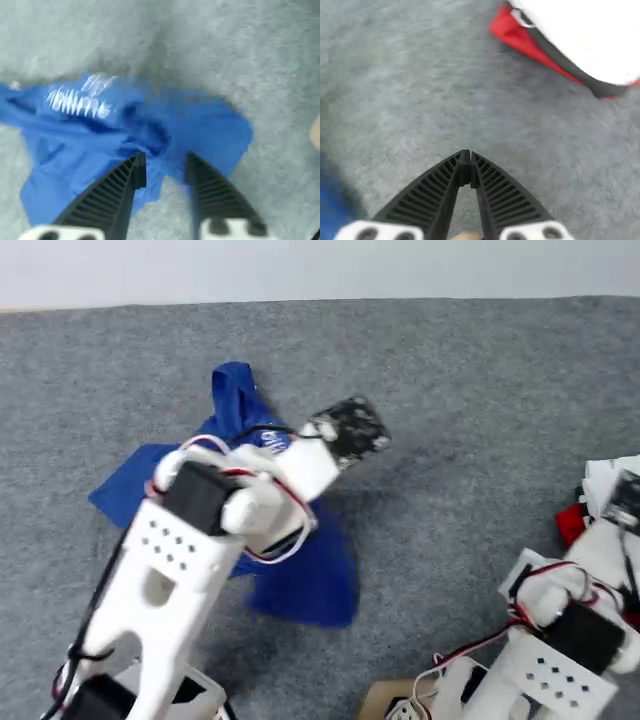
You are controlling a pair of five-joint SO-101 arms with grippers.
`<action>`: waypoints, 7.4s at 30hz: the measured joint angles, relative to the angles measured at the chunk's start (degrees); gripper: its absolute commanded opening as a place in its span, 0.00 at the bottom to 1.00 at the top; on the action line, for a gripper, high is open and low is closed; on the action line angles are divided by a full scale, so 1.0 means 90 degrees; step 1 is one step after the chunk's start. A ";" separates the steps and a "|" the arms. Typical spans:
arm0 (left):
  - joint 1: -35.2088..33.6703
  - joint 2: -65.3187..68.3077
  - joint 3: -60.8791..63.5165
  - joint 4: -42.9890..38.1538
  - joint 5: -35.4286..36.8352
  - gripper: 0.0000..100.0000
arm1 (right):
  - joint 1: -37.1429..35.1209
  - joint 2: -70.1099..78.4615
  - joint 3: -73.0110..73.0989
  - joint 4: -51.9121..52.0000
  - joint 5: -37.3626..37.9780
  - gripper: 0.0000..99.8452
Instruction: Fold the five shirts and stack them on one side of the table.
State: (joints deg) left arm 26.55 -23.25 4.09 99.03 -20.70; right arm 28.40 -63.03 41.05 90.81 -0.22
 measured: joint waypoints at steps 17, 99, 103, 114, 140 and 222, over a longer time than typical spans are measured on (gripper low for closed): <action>-0.4308 -0.0860 0.0059 0.0000 -0.0039 0.21 | -0.3155 0.1963 -0.1836 0.0547 0.0654 0.01; -0.9895 -0.0869 0.1387 -0.0664 -0.0039 0.21 | -0.8918 1.1263 -0.7639 0.1065 0.1172 0.20; -0.9895 -0.0869 0.1387 -0.0664 -0.0039 0.21 | -0.8918 1.1477 -0.7639 0.1065 0.1172 0.16; -0.9895 -0.0869 0.1387 -0.0664 -0.0039 0.21 | -0.8801 1.1604 -0.7639 0.1065 0.1172 0.01; -0.9348 -0.1035 0.1778 -0.0654 0.0176 0.21 | -0.6369 0.9504 -0.7639 -0.0088 0.1582 0.01; 0.1065 0.5040 -0.1407 -0.1543 0.0684 0.25 | -0.2100 1.0598 -0.9172 0.0879 0.1944 0.01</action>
State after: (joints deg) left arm 36.13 22.11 -8.57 85.14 -14.55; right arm 9.49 32.35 -41.49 98.73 17.27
